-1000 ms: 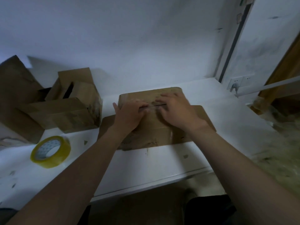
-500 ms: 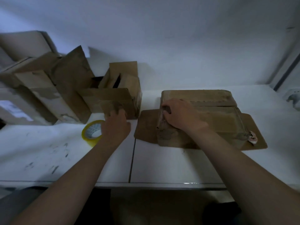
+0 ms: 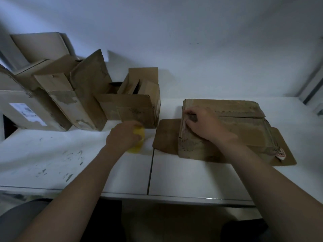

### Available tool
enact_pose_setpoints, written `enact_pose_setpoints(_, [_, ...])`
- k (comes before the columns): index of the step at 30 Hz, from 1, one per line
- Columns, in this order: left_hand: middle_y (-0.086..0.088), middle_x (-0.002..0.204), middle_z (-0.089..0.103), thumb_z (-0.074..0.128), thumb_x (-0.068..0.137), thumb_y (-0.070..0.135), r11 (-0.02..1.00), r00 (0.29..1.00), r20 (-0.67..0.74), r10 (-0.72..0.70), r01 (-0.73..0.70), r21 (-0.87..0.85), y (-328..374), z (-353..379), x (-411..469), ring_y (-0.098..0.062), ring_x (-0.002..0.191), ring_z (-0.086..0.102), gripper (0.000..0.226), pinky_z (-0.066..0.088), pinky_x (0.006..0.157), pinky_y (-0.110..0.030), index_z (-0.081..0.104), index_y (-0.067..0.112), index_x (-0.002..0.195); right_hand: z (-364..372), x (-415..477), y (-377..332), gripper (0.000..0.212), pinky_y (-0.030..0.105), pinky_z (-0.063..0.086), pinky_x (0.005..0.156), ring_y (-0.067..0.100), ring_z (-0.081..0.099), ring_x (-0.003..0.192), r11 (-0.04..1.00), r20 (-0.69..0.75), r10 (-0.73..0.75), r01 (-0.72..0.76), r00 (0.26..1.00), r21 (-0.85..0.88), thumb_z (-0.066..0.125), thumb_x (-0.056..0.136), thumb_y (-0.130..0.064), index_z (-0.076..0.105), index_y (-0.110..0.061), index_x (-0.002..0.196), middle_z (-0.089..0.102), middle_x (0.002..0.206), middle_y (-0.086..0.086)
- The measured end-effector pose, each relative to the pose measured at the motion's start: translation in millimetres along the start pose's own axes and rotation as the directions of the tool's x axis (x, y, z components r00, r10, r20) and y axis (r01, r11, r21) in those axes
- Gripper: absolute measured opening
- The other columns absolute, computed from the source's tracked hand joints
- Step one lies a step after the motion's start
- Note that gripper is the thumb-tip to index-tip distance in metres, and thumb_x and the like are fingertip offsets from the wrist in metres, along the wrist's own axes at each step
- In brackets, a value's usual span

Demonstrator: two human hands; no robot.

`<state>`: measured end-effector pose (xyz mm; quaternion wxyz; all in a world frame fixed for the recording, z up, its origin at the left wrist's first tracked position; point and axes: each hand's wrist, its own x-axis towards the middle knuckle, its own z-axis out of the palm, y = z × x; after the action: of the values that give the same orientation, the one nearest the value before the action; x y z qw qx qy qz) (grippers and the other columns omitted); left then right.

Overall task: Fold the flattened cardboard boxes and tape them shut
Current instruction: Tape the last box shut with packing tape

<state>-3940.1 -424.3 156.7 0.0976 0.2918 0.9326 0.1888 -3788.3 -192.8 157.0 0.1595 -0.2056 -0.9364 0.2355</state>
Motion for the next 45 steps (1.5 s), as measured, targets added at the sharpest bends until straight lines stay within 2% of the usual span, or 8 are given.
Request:
enact_pose_setpoints(5, [0.010,0.104,0.068,0.081,0.082,0.029,0.814,0.979,-0.050,0.196,-0.191,-0.548,75,-34,-15,-0.007,0.097,0.067,0.028,0.058,0.078,-0.027,0.068,0.033,0.106,-32,-19,-11,0.011,0.001,0.034,0.081,-0.020,0.051,0.096,0.944,-0.174,-0.044,0.098,0.984,0.316,0.067,0.095,-0.033,0.069,-0.027,0.104,0.064,0.103,-0.024])
enact_pose_setpoints(8, [0.020,0.092,0.064,0.083,0.079,0.030,0.761,0.953,-0.197,0.231,-0.304,-0.574,119,-40,-15,0.010,0.079,0.064,0.021,0.049,0.058,-0.007,0.073,0.031,0.097,-54,-34,-22,0.013,0.001,0.036,0.072,-0.017,0.054,0.088,0.906,-0.197,-0.071,0.146,0.978,0.398,0.060,0.097,-0.041,0.067,-0.031,0.093,0.064,0.089,-0.022])
enact_pose_setpoints(14, [0.006,0.100,0.070,0.080,0.083,0.032,0.638,0.937,-0.253,0.243,-0.350,-0.686,183,-45,-3,-0.005,0.075,0.070,0.023,0.048,0.052,-0.010,0.076,0.025,0.104,-70,-40,-9,0.013,0.025,0.050,0.083,0.005,0.064,0.094,0.889,-0.165,-0.019,0.092,0.986,0.449,0.072,0.091,-0.033,0.069,-0.032,0.103,0.070,0.097,-0.015])
enact_pose_setpoints(20, [0.010,0.100,0.074,0.075,0.087,0.033,0.706,0.924,-0.184,0.334,-0.375,-0.600,198,-26,18,-0.004,0.093,0.067,0.017,0.052,0.071,-0.023,0.078,0.025,0.101,-100,-44,15,0.015,0.005,0.041,0.069,-0.014,0.059,0.087,0.909,-0.254,-0.042,0.143,0.966,0.392,0.059,0.101,-0.024,0.067,-0.034,0.107,0.066,0.093,-0.024])
enact_pose_setpoints(29, [0.001,0.080,0.073,0.078,0.084,0.035,0.710,0.946,0.022,0.325,-0.228,-0.667,209,-4,33,-0.010,0.072,0.068,0.016,0.061,0.071,-0.026,0.077,0.021,0.091,-119,-27,41,0.026,0.014,0.045,0.082,0.001,0.063,0.100,0.861,-0.337,0.027,0.149,0.941,0.486,0.053,0.102,-0.013,0.075,-0.026,0.100,0.072,0.101,-0.015])
enact_pose_setpoints(36, [0.007,0.079,0.071,0.071,0.091,0.036,0.769,0.956,-0.023,0.292,-0.249,-0.589,210,17,47,-0.003,0.073,0.065,0.020,0.048,0.062,-0.016,0.075,0.019,0.081,-111,-5,57,0.015,0.021,0.047,0.066,0.007,0.054,0.065,0.837,-0.355,0.148,0.074,0.923,0.543,0.069,0.093,-0.029,0.062,-0.029,0.106,0.056,0.065,-0.003])
enact_pose_setpoints(40, [0.003,0.079,0.073,0.071,0.092,0.031,0.743,0.988,0.026,0.152,-0.097,-0.663,203,39,58,0.002,0.063,0.066,0.021,0.048,0.055,-0.008,0.075,0.011,0.084,-97,5,75,0.005,0.033,0.053,0.078,0.006,0.062,0.084,0.890,-0.351,0.128,0.049,0.928,0.453,0.067,0.095,-0.034,0.067,-0.029,0.097,0.068,0.091,-0.012])
enact_pose_setpoints(45, [-0.008,0.099,0.077,0.067,0.095,0.020,0.577,0.991,0.131,0.039,0.085,-0.812,192,53,64,-0.018,0.082,0.074,0.017,0.060,0.082,-0.031,0.075,0.008,0.105,-84,-3,96,0.058,0.019,0.046,0.093,-0.002,0.051,0.109,0.950,-0.117,0.005,0.031,0.993,0.310,0.072,0.086,-0.051,0.048,-0.053,0.139,0.053,0.122,-0.010])
